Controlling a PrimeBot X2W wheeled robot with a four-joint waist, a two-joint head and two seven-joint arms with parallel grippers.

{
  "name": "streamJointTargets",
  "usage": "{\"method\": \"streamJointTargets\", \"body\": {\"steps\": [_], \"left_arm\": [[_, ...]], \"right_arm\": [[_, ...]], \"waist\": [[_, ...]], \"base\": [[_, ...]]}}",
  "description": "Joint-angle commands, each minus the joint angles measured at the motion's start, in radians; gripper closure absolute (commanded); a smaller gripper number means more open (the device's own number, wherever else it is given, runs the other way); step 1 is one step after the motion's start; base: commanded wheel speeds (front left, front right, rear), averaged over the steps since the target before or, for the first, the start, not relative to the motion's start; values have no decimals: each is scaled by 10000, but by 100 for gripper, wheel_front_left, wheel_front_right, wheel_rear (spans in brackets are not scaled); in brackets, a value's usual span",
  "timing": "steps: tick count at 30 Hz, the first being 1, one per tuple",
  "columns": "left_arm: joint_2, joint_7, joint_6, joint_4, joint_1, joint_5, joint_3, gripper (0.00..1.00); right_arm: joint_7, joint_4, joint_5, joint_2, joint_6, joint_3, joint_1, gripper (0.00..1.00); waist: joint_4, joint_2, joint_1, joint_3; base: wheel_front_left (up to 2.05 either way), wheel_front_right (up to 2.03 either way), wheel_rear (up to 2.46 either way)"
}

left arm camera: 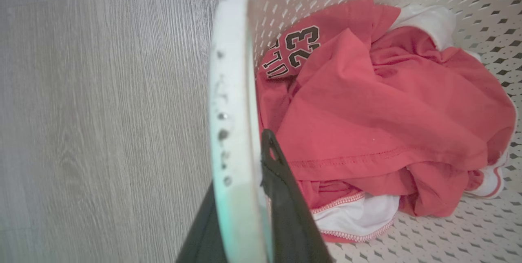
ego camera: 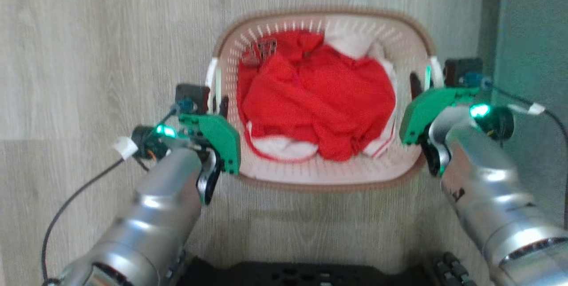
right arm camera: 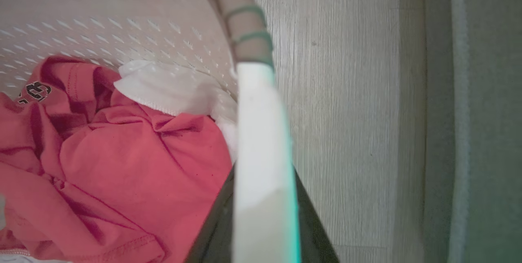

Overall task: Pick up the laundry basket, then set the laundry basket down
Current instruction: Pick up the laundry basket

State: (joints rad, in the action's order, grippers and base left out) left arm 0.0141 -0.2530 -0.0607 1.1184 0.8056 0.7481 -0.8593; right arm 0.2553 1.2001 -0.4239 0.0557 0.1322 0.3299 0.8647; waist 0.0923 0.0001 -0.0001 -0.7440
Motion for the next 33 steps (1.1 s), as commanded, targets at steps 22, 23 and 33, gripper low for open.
{"method": "streamJointTargets", "body": {"steps": [22,23,33], "left_arm": [[361,1677,457,871,-2686,1522,-1411,100],[361,1710,465,894,-2787,1553,-1461,100],[361,1878,499,1054,-3441,1766,-1859,100]], "right_arm": [[-1825,623,-2974,-55,-15,2384,-2891,100],[-1856,628,-3070,-55,-15,2484,-3007,100],[-1980,578,-4006,-55,-15,3419,-3883,100]], "waist": [[74,-1,1,5160],[77,-1,1,5374],[68,-1,1,6814]], "base": [[0,0,0],[0,0,0],[0,0,0]]}}
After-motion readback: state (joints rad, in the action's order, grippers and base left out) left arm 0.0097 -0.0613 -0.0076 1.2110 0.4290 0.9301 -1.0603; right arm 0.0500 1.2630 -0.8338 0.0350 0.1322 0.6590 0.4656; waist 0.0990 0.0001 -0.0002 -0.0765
